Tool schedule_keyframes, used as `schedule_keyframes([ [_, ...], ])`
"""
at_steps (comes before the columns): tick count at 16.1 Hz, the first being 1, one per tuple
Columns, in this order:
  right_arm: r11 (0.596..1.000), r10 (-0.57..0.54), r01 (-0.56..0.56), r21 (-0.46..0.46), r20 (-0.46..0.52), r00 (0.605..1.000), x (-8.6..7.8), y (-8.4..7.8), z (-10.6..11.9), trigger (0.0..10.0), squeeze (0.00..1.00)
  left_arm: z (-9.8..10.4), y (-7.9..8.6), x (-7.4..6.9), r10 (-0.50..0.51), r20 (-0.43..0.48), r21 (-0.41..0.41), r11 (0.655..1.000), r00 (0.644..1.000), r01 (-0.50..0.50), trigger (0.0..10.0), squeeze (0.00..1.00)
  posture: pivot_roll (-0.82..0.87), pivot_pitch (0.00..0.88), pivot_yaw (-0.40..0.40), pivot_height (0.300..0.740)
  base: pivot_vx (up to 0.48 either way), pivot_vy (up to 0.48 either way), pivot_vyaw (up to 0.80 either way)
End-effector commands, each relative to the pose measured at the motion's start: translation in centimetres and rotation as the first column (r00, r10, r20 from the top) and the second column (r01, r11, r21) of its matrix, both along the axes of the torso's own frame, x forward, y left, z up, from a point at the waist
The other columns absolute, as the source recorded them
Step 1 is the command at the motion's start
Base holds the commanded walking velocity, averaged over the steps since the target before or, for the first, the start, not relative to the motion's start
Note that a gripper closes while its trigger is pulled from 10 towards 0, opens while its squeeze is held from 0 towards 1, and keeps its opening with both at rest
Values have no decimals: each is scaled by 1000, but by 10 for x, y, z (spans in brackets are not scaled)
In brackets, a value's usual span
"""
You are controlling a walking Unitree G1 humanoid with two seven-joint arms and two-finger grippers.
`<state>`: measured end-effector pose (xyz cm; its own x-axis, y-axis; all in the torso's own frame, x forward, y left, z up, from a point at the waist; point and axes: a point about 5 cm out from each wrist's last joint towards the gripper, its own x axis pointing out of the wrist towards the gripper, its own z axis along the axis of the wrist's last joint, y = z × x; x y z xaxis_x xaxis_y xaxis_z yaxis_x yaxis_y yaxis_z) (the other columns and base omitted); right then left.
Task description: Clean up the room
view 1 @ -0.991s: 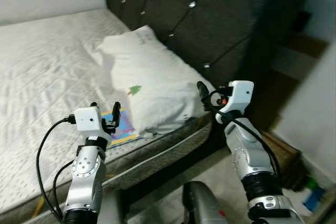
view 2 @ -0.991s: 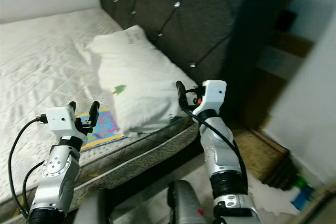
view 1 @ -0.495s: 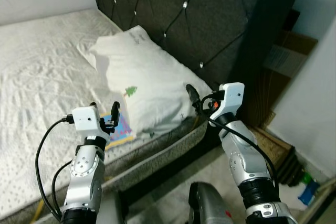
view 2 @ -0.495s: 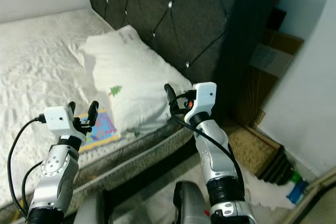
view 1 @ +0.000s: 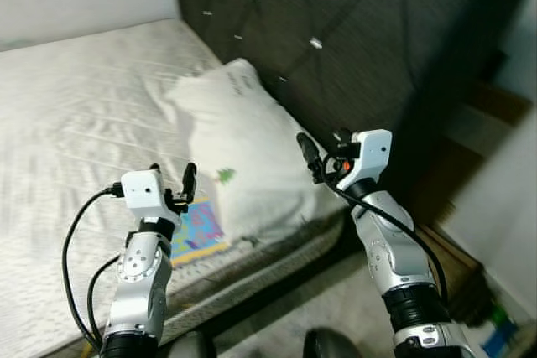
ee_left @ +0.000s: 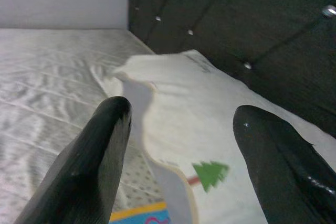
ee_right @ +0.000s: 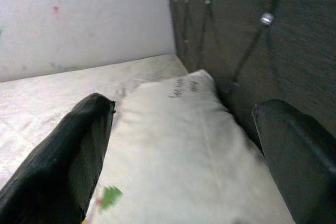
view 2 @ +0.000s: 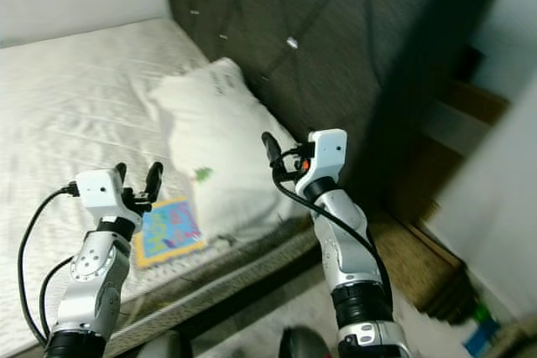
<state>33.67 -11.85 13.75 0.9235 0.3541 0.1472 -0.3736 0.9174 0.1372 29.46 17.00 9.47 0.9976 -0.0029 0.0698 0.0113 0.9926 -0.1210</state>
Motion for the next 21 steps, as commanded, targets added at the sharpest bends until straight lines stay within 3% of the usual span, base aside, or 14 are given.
schedule_keyframes([
  [1,1000,3,-3,0,0,1000,0,-1,2,10000,0,1,0,0,-4,-4,8,1000,1000,4,10000,0,-100,17,-18,737,0,0,0],
  [8,1000,5,-5,0,-31,1000,-6,-1,-7,10000,0,5,7,0,33,8,48,998,999,-33,10000,0,-99,26,-10,740,0,0,0],
  [10,999,-11,9,-30,-82,997,-10,-7,-18,10000,0,7,24,-4,84,14,66,994,996,-84,10000,0,-95,28,-15,740,0,0,0],
  [15,993,-41,26,-116,-125,991,-11,-2,-28,10000,0,0,38,-13,132,-13,77,988,991,-131,10000,0,-103,30,-12,740,0,0,0],
  [21,994,-45,30,-110,-142,989,-12,-3,-29,10000,0,1,34,-11,106,-18,63,993,994,-104,10000,0,-103,33,-13,740,0,0,0],
])
